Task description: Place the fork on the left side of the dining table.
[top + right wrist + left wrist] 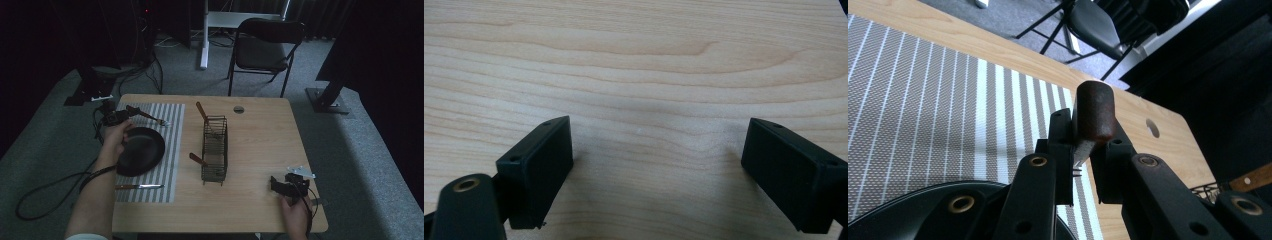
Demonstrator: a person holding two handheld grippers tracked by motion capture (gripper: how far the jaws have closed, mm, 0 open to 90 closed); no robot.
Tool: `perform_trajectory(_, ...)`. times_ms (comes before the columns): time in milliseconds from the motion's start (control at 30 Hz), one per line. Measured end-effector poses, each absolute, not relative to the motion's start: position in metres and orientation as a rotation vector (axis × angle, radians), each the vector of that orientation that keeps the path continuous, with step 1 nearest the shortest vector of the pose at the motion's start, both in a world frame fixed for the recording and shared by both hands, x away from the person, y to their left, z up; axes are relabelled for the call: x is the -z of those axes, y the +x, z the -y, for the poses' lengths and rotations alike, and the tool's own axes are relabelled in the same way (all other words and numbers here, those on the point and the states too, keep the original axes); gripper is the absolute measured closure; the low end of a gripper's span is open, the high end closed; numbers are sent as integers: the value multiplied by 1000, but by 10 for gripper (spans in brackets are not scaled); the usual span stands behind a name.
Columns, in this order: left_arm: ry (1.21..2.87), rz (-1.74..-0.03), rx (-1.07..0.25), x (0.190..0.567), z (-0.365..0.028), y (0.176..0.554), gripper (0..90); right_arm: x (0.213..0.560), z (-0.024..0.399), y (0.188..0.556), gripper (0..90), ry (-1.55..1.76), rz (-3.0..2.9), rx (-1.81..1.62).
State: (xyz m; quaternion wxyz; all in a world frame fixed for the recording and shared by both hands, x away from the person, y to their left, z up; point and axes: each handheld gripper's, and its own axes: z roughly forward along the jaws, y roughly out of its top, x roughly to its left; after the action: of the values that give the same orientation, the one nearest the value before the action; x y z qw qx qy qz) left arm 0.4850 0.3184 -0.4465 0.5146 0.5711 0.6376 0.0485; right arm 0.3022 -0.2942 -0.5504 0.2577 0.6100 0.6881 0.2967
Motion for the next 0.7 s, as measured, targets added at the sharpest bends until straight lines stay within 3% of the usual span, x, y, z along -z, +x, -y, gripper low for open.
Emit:
perform_trajectory(367, 1374, -1583, -87, 467, -320, 494, 803, 550, 293, 302, 126, 1649, -1874, -808)
perform_trajectory(700, 1275, -1681, -38, 482, -331, 501, 770, 550, 293, 302, 126, 1649, -1874, -808)
